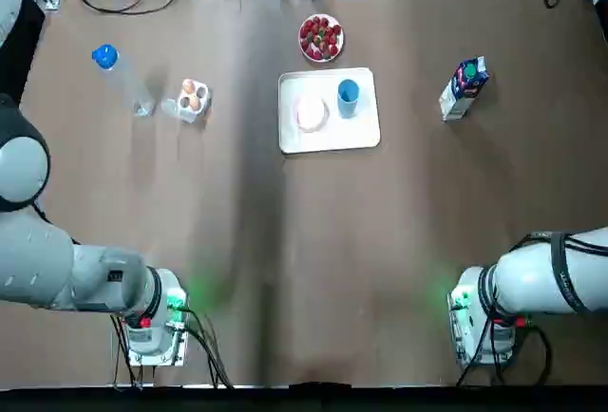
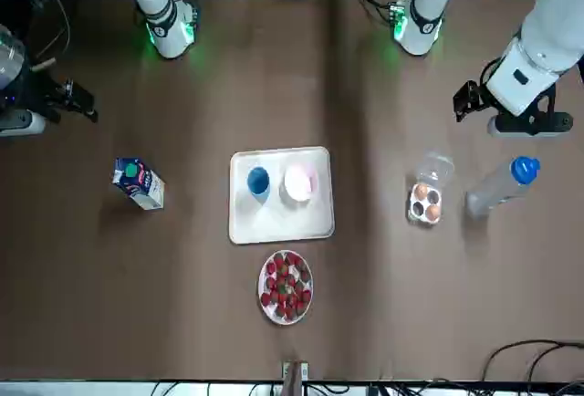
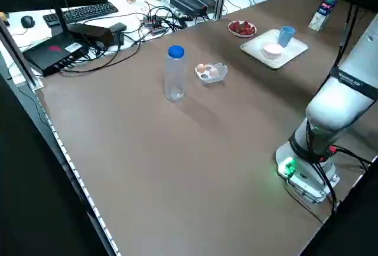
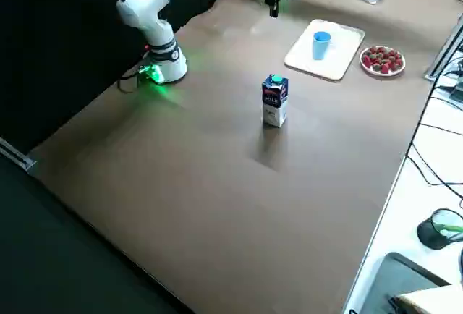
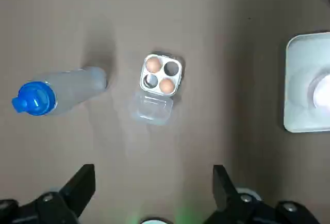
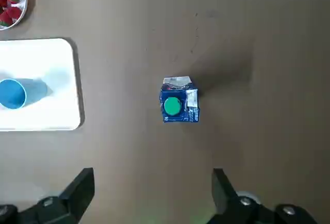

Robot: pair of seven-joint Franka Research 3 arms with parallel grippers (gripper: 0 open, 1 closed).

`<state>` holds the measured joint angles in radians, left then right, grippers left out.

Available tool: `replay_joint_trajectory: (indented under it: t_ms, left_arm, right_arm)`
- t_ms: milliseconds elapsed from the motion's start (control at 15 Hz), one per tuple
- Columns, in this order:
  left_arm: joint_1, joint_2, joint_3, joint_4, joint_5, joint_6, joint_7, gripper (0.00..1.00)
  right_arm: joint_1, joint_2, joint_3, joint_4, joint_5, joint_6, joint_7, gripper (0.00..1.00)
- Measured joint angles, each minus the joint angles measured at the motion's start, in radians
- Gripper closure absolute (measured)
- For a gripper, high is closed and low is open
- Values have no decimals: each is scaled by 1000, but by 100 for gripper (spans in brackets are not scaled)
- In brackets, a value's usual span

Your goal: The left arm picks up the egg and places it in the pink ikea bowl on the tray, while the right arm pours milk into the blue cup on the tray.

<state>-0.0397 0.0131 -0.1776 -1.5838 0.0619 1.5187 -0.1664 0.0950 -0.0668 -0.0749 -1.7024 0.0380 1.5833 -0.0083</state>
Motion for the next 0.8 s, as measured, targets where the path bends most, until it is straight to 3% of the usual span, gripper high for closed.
replay_joint_trajectory:
  t_ms: [467,800]
  left_arm:
    - [5,47,5,-10,9,27,9,0]
    - [37,207,9,-51,50,196,14,0]
  right_arm:
    - [1,0,0,-5,0,-5,-72,0]
    - [4,2,3,-7,0,-3,-79,0]
